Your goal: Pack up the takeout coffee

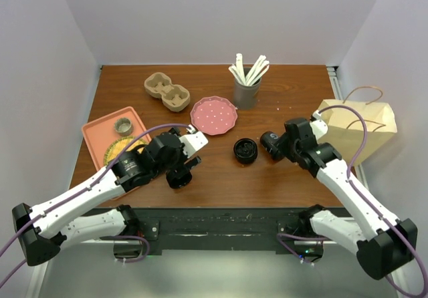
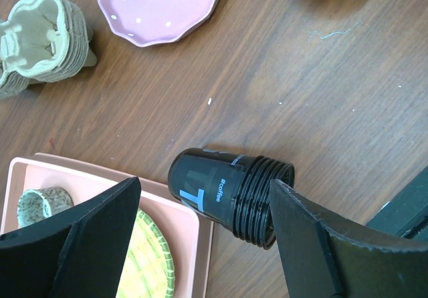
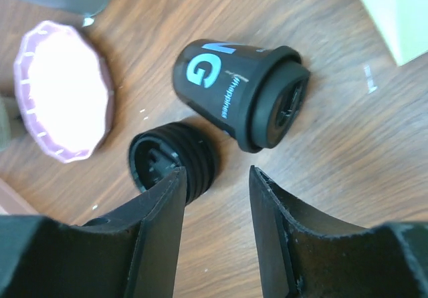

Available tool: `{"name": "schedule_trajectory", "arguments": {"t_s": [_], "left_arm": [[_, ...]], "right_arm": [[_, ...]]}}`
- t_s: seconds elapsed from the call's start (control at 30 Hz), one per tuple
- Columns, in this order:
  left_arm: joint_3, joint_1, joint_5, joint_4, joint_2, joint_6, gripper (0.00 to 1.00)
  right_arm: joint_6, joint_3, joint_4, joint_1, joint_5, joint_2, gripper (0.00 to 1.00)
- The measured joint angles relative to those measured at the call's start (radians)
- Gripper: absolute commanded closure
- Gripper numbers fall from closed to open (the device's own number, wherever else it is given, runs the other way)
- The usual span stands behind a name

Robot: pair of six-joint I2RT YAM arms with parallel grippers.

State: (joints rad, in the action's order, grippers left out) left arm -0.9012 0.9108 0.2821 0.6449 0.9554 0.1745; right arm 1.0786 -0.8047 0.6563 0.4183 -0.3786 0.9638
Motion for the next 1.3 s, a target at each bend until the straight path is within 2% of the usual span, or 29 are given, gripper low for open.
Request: {"name": "schedule_trajectory", "arguments": {"t_s": [0.17,0.6,0.87,1.03,1.1,1.3], "left_arm": [[0.0,0.0,-0.014,0.0,-0.001,0.001,0.17],[0.0,0.0,-0.033,0.001,-0.02,-0.003,0.17],[0.0,0.0,-0.033,0.001,-0.02,-0.008,0.17],[0.0,0.0,-0.033,0.001,-0.02,-0.009,0.17],[0.0,0.0,-0.033,0.001,-0.02,-0.009,0.17],[0.0,0.0,-0.033,0.001,-0.023,-0.01,0.17]], "right_arm": [[-0.033,-0.052,0.032,0.0,-0.059,0.126,0.48],[-0.037,-0.061,-0.014,0.0,-0.134,0.317,0.53],[-0.016,-0.061,-0.024,0.001,-0.13,0.321,0.54],[0.005,-0.061,-0.028,0.004,-0.128,0.326,0.48],[0.016,-0.061,-0.026,0.007,-0.126,0.326,0.41],[0.059,-0.061,-0.016,0.013,-0.123,0.326,0.42]]}}
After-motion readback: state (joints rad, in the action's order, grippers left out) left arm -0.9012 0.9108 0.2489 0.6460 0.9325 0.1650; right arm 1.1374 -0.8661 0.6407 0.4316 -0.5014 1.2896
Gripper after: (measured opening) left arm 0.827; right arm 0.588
